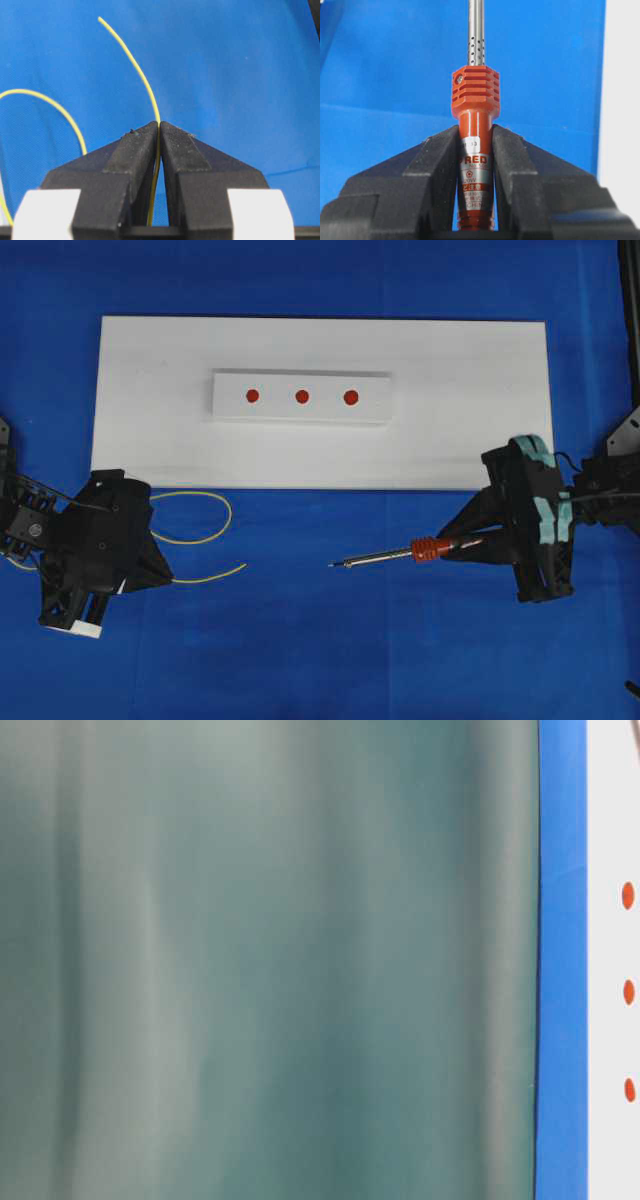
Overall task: Touch the tip of the soldering iron to the tip of the solder at the mark.
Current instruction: 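Lift both grippers and move them over the white board toward the red dots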
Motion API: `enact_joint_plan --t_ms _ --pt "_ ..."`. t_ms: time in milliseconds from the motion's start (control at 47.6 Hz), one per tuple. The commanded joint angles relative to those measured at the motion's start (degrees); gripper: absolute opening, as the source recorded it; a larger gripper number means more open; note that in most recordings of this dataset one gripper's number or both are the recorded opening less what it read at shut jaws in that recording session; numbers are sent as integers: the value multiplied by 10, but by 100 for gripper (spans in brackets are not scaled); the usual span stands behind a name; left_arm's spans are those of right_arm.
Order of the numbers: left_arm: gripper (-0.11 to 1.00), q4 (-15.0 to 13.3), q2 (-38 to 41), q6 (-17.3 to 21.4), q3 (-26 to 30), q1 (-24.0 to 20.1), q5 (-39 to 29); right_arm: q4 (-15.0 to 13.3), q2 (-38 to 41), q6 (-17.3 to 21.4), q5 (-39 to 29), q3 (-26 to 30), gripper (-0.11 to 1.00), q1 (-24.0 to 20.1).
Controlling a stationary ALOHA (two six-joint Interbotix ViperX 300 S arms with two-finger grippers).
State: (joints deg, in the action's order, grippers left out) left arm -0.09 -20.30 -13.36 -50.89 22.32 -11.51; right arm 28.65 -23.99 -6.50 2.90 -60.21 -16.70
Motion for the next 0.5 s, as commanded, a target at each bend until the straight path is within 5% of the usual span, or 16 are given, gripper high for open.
enact_joint_plan --t_ms 0,210,484 --pt "3 0 -8 -1 16 -11 -2 -4 -5 -1 -1 14 6 12" --pt "3 1 -6 -2 40 -86 -13 -12 -5 -2 -47 23 6 80" --pt "3 1 12 -2 73 -209 -69 -60 -3 -1 -116 45 6 207"
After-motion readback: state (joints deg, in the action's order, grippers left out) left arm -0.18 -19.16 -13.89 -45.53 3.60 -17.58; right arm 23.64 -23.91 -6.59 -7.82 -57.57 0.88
